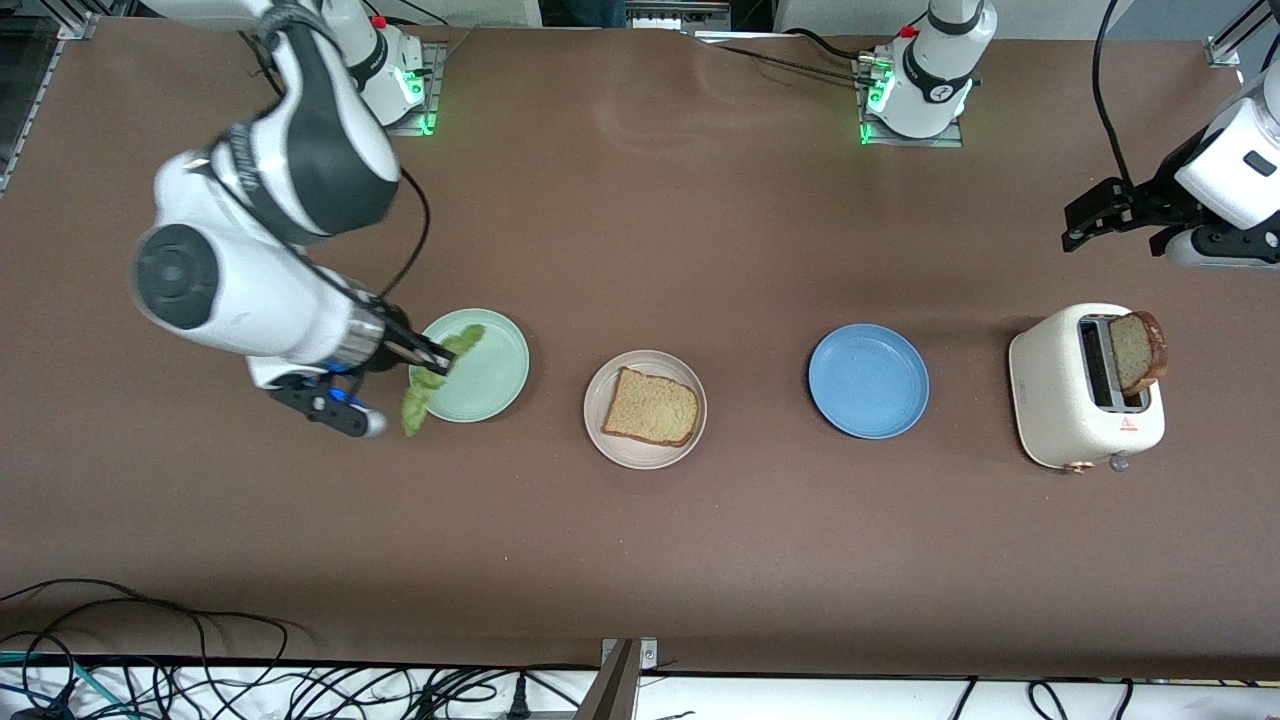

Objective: Make sandwich on beige plate with both arms
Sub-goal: 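Carry the lettuce with the right gripper while the left gripper returns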

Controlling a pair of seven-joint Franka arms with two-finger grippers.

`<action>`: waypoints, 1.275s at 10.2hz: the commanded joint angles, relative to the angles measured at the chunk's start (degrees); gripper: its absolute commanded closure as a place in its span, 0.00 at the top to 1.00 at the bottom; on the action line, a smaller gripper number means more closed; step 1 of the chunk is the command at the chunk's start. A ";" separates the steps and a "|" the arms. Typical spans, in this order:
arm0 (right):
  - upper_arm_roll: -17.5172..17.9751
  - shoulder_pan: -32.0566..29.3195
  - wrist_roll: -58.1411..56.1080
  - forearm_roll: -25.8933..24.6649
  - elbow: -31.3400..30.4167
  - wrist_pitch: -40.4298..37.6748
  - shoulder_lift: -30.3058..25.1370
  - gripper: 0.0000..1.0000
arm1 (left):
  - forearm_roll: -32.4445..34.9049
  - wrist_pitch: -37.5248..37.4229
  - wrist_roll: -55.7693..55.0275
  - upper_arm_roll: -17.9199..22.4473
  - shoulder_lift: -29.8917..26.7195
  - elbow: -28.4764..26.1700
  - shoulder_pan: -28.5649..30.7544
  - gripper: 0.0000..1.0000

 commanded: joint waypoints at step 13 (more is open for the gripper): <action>0.36 10.20 21.14 11.86 1.01 10.84 12.53 0.00 | 0.12 -4.11 -0.15 -0.50 2.84 4.68 1.50 1.00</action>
